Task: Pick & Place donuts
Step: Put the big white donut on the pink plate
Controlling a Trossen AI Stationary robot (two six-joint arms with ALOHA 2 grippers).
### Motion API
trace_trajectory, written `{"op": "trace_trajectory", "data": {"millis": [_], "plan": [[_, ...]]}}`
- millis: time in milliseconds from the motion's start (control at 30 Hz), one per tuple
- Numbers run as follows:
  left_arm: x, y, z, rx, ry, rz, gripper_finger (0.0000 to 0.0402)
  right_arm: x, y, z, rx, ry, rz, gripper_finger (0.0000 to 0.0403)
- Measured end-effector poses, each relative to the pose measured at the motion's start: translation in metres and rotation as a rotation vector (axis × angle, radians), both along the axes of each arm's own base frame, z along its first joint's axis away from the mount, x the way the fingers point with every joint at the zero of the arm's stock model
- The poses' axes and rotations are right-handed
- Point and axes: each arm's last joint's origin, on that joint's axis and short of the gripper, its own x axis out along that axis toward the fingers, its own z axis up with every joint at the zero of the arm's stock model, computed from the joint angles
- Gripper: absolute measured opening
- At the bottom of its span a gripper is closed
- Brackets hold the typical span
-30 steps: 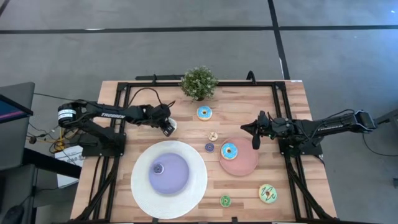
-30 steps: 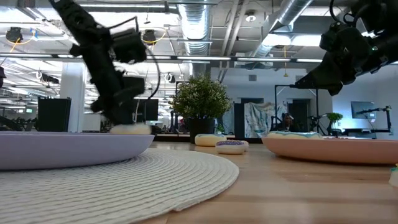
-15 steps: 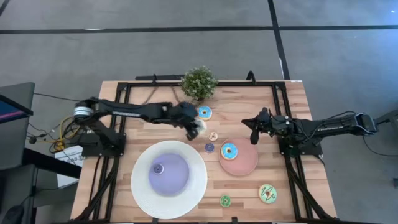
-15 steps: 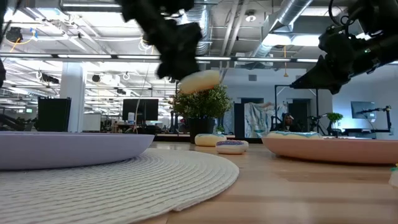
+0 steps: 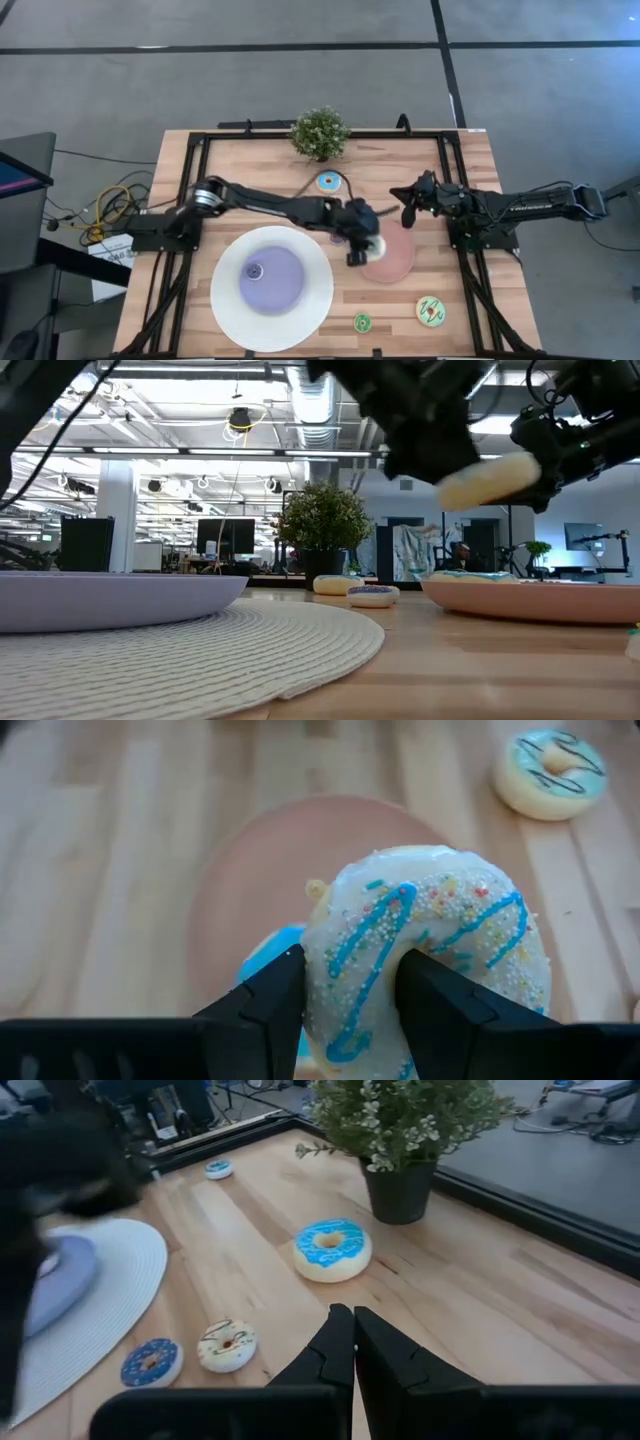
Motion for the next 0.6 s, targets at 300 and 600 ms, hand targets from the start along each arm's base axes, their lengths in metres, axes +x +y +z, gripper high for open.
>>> {"op": "trace_trajectory", "data": {"millis": [300, 600], "plan": [[0.039, -0.027, -0.044, 0.059, -0.003, -0.140, 0.0138, 0.000, -0.001, 0.000, 0.001, 0.004, -0.011, 0.0003], [0.043, -0.021, -0.058, 0.069, 0.021, -0.107, 0.0138, 0.000, -0.001, 0.000, 0.001, 0.004, -0.011, 0.0003]]}}
